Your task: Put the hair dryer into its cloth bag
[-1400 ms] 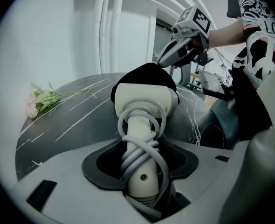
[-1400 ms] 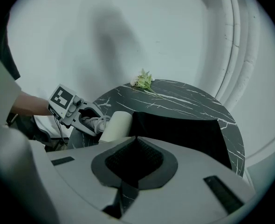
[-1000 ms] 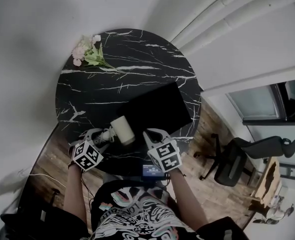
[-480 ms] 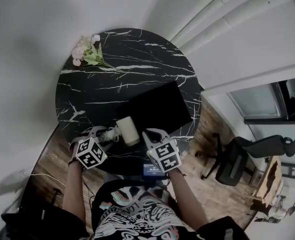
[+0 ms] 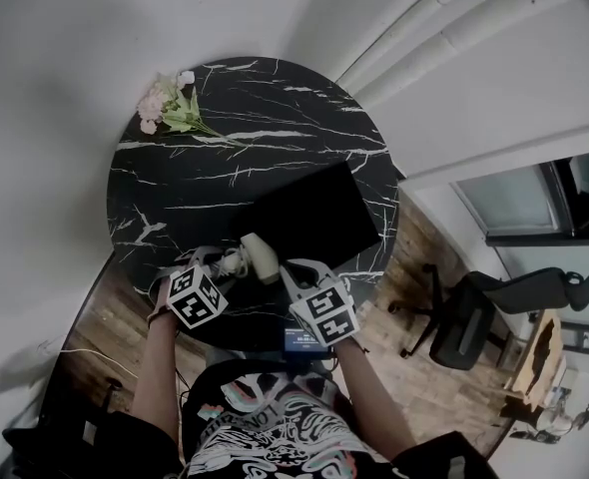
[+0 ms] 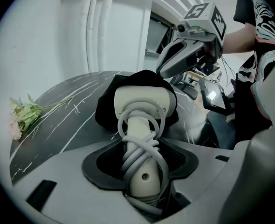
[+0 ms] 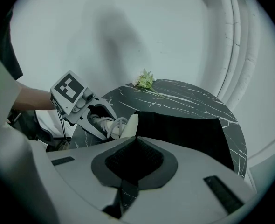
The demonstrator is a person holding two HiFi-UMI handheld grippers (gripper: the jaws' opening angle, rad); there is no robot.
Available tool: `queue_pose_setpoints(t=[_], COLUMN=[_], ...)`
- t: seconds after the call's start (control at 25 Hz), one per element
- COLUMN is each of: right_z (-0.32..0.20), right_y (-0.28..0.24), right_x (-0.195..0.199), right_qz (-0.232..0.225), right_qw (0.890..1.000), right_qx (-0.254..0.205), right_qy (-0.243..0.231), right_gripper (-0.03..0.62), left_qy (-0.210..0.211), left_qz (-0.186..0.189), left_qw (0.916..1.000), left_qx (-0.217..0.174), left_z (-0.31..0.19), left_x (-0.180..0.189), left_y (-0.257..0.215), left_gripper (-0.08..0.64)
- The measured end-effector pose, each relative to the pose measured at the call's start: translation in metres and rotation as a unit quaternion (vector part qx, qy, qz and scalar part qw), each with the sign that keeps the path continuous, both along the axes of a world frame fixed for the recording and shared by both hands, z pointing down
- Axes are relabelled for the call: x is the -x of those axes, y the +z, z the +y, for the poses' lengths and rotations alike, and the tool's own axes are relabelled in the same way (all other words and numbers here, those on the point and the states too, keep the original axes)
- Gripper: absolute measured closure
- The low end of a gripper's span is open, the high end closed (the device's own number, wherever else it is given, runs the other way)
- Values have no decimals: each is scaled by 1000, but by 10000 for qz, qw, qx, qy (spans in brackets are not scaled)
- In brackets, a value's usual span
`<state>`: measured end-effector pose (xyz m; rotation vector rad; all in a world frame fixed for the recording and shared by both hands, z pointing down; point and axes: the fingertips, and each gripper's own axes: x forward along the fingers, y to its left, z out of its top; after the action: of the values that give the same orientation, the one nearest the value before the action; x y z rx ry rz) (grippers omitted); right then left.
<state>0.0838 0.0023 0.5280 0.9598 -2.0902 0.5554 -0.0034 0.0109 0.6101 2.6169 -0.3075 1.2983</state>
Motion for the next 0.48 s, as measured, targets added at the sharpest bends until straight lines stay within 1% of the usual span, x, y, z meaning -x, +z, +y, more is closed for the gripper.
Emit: queue_pose_setpoints(t=[0.12, 0.24, 0.4, 0.48], right_z=[0, 1, 3, 4], right_y=[1, 2, 1, 2], right_x=[0, 1, 1, -1], right_qz=[-19, -36, -43, -63], right_qw=[10000, 10000, 10000, 10000], right_qx=[22, 28, 34, 48], right_qy=[-11, -38, -72, -52], right_gripper=[571, 571, 571, 571], left_qy=[30, 54, -79, -158], left_qz=[25, -80, -158, -79], left_qw=[10000, 9999, 9996, 9994], left_qx=[34, -82, -219, -283], left_z=[-1, -2, -2, -1], left_x=[-9, -12, -13, -14], left_y=[4, 12, 18, 17], left_gripper=[324, 322, 313, 306])
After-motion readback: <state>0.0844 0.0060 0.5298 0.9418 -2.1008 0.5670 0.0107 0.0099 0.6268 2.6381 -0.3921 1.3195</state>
